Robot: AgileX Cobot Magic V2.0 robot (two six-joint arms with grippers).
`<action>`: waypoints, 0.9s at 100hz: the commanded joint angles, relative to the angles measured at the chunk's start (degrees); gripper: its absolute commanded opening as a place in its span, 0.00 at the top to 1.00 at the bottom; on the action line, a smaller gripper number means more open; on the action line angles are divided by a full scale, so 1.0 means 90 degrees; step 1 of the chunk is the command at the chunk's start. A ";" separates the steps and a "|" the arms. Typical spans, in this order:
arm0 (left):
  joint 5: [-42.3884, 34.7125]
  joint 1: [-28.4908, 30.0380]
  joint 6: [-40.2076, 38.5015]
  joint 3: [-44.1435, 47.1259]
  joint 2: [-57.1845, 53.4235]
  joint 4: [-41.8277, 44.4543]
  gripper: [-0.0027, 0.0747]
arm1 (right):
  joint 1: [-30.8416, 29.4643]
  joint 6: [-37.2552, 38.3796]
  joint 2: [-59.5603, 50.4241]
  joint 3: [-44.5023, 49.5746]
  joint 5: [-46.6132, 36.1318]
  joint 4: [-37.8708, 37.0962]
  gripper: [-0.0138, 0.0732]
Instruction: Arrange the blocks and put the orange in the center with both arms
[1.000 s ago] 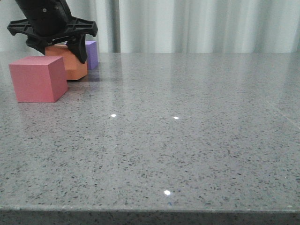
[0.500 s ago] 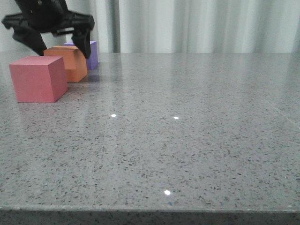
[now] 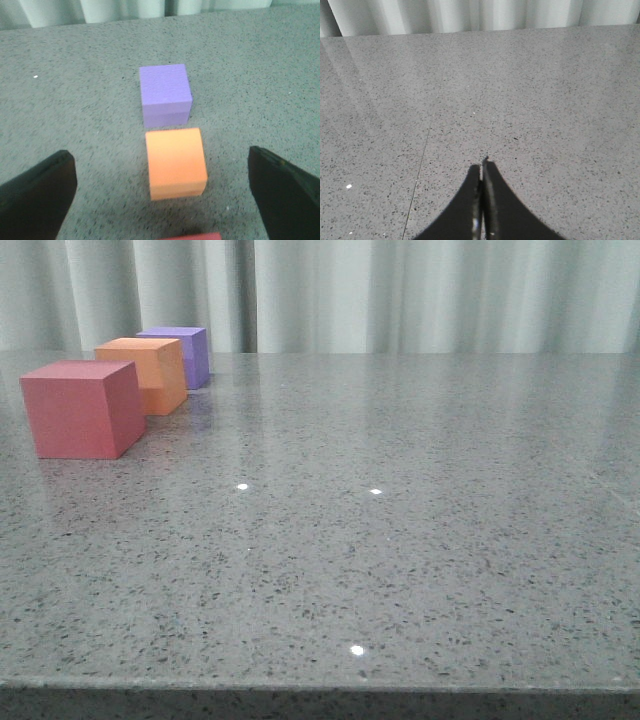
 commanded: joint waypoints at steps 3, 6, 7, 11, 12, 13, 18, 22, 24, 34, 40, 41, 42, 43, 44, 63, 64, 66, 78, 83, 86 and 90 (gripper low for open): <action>-0.0886 0.0131 -0.0146 0.0676 -0.0923 0.0109 0.14 | -0.0042 -0.0021 0.0012 -0.0176 -0.0508 -0.0137 0.92; -0.0999 0.0171 -0.0146 0.0936 -0.1180 0.0109 0.14 | -0.0042 -0.0021 0.0012 -0.0176 -0.0508 -0.0137 0.92; -0.1024 0.0197 -0.0161 0.1067 -0.1232 0.0109 0.14 | -0.0042 -0.0021 0.0012 -0.0176 -0.0508 -0.0137 0.92; -0.1175 0.0252 -0.0161 0.1390 -0.1541 0.0109 0.14 | -0.0042 -0.0021 0.0012 -0.0176 -0.0508 -0.0137 0.92; -0.1197 0.0270 -0.0161 0.1518 -0.1592 0.0109 0.14 | -0.0042 -0.0021 0.0012 -0.0176 -0.0508 -0.0137 0.92; -0.1243 0.0272 -0.0161 0.1581 -0.1697 0.0109 0.14 | -0.0042 -0.0021 0.0012 -0.0176 -0.0508 -0.0137 0.92; -0.1378 0.0343 -0.0161 0.2014 -0.2066 0.0096 0.14 | -0.0042 -0.0021 0.0012 -0.0176 -0.0508 -0.0137 0.92; -0.1468 0.0377 -0.0161 0.2371 -0.2388 0.0096 0.14 | -0.0042 -0.0021 0.0012 -0.0176 -0.0508 -0.0137 0.92; -0.1504 0.0391 -0.0161 0.2543 -0.2498 0.0109 0.14 | -0.0042 -0.0021 0.0012 -0.0176 -0.0508 -0.0137 0.92; -0.1640 0.0391 -0.0161 0.3313 -0.3334 0.0109 0.14 | -0.0042 -0.0021 0.0012 -0.0176 -0.0508 -0.0137 0.92; -0.1651 0.0391 -0.0161 0.3753 -0.3796 0.0109 0.14 | -0.0042 -0.0021 0.0012 -0.0176 -0.0508 -0.0137 0.92; -0.1651 0.0391 -0.0161 0.3800 -0.3904 0.0109 0.14 | -0.0042 -0.0021 0.0012 -0.0176 -0.0508 -0.0137 0.92; -0.1651 0.0391 -0.0161 0.3890 -0.3957 0.0109 0.14 | -0.0042 -0.0021 0.0012 -0.0176 -0.0508 -0.0137 0.92; -0.1651 0.0391 -0.0161 0.3934 -0.4058 0.0109 0.14 | -0.0042 -0.0021 0.0012 -0.0176 -0.0508 -0.0137 0.92; -0.1651 0.0391 -0.0161 0.4020 -0.4108 0.0109 0.14 | -0.0042 -0.0021 0.0012 -0.0176 -0.0508 -0.0137 0.92; -0.1584 0.0391 -0.0161 0.4852 -0.5425 0.0109 0.21 | -0.0042 -0.0021 0.0012 -0.0176 -0.0508 -0.0137 0.92; -0.1586 0.0391 -0.0161 0.4873 -0.5503 0.0109 0.22 | -0.0042 -0.0021 0.0012 -0.0176 -0.0508 -0.0137 0.92; -0.1586 0.0391 -0.0161 0.4933 -0.5579 0.0109 0.25 | -0.0042 -0.0021 0.0012 -0.0176 -0.0508 -0.0137 0.92; -0.1582 0.0391 -0.0161 0.5144 -0.6080 0.0126 0.48 | -0.0042 -0.0021 0.0012 -0.0176 -0.0508 -0.0137 0.92; -0.1582 0.0391 -0.0161 0.5185 -0.6195 0.0151 0.60 | -0.0042 -0.0021 0.0012 -0.0176 -0.0508 -0.0137 0.92; -0.1582 0.0391 -0.0161 0.5185 -0.6224 0.0151 0.69 | -0.0042 -0.0021 0.0012 -0.0176 -0.0508 -0.0137 0.92; -0.1582 0.0391 -0.0161 0.5185 -0.6268 0.0151 0.78 | -0.0042 -0.0021 0.0012 -0.0176 -0.0508 -0.0137 0.92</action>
